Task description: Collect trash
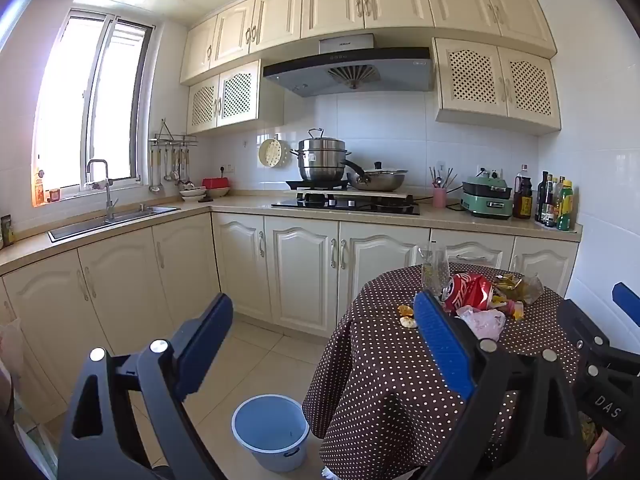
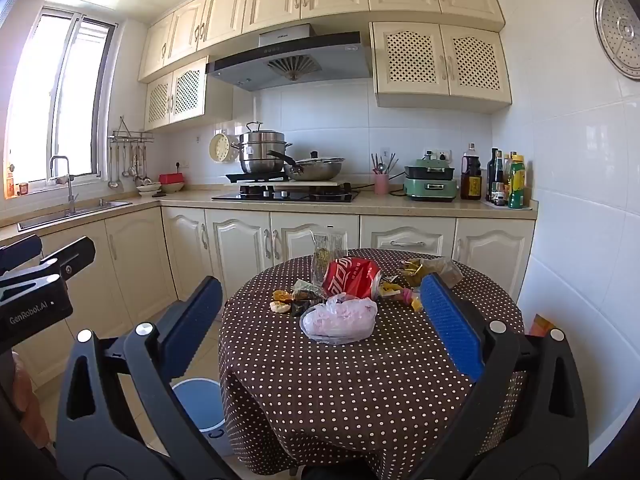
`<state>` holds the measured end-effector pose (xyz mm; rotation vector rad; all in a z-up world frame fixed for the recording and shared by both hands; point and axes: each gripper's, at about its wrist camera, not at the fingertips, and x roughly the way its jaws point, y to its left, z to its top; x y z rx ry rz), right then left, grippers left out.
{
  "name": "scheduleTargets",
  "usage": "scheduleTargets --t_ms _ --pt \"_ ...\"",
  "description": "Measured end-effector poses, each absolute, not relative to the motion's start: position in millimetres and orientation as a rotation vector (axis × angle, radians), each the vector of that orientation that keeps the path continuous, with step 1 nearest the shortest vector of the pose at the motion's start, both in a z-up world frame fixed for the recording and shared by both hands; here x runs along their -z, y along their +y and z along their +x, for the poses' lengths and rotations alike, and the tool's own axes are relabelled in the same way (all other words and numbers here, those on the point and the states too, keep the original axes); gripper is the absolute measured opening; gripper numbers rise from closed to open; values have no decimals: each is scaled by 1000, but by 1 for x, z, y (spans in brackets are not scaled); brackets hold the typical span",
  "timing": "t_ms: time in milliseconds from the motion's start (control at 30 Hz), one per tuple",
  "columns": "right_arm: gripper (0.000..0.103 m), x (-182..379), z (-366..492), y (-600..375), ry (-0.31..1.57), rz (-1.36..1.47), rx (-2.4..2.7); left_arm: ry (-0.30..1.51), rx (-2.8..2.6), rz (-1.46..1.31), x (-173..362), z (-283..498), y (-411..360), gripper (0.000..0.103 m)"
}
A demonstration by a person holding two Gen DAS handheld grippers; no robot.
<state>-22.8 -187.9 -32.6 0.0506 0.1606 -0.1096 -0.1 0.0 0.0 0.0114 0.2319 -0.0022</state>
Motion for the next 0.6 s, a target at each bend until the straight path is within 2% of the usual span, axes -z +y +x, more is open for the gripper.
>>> scheduleTargets --t_ms 600 --pt "97 33 -22 -188 162 50 111 237 1 9 0 0 0 90"
